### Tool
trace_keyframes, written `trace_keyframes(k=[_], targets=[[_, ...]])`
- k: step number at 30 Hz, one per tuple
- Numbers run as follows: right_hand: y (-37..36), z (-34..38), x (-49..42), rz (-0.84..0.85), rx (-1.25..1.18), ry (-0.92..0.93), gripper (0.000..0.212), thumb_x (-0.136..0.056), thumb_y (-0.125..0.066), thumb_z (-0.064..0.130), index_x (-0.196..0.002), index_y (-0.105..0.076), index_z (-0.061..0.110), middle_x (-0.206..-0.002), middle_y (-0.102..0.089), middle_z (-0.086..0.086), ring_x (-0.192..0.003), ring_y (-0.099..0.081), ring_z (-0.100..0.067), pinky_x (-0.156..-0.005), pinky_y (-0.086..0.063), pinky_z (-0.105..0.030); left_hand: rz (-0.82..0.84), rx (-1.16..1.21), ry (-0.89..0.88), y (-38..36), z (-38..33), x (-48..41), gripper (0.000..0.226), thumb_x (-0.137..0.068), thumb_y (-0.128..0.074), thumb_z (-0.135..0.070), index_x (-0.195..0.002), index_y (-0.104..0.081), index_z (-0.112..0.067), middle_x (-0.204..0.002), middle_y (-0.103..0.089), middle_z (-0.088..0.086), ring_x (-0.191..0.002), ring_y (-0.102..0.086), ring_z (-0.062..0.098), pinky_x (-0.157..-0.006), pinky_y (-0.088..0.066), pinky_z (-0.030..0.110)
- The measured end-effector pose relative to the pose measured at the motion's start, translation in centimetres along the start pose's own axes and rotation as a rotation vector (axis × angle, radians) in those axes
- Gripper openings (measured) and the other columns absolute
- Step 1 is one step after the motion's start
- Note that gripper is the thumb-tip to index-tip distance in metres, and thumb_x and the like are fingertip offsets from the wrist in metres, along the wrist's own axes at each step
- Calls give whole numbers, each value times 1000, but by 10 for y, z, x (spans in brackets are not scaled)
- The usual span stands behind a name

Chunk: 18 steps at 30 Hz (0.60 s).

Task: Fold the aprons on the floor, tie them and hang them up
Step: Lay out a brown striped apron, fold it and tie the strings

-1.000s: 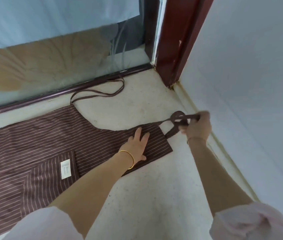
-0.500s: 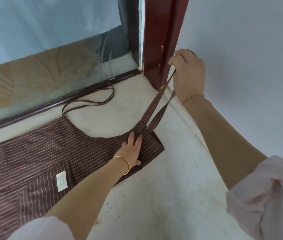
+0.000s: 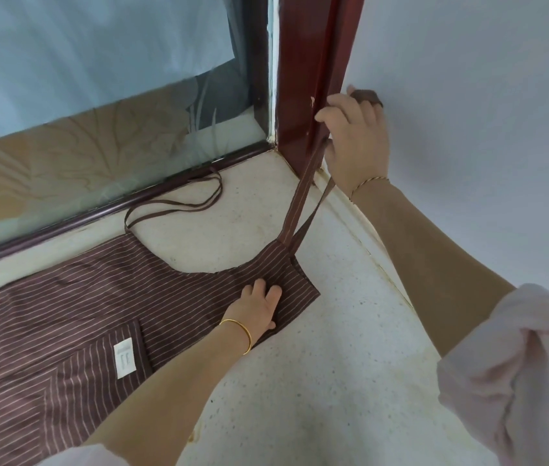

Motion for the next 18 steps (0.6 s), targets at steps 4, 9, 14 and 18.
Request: trace_keyframes(k=[4, 9, 14, 18], targets=[[-41, 1, 21, 574, -150, -103, 57, -84, -47, -6, -137, -43, 16, -150, -30, -6, -123, -45, -32, -101, -39, -41, 51, 6, -47, 2, -4, 1, 49, -94, -52, -23, -135, -26, -14, -129, -37, 12, -114, -45, 28, -93, -49, 37], [-68, -4, 98, 740, -176, -376, 35, -92, -42, 1, -123, -51, 16, -129, -46, -7, -100, -59, -30, -78, -55, -39, -299, 203, 66, 47, 19, -11, 32, -95, -50, -22, -125, -42, -12, -123, -45, 6, -101, -52, 16, -88, -50, 28], [-105, -19, 192, 961, -294, -834, 11, -93, -47, 6, -99, -57, 10, -95, -66, -8, -79, -67, -24, -69, -58, -36, -305, 110, 156, 56, 26, -41, 49, -96, -47, -31, -139, -34, -11, -136, -41, 10, -124, -39, 24, -102, -40, 33], [-125, -20, 225, 986, -451, -1086, 16, -88, -48, 4, -78, -60, 5, -89, -69, -16, -82, -67, -31, -76, -57, -37, -308, 182, 229, 61, 23, -61, 39, -96, -48, -31, -131, -47, -14, -127, -51, 8, -117, -43, 24, -95, -43, 34]])
Point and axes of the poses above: each hand's wrist, its own x-axis away from the middle knuckle, its own y-axis out of the back of the hand, z = x × y, the point moved 7 cm from there along -x, towards the middle knuckle
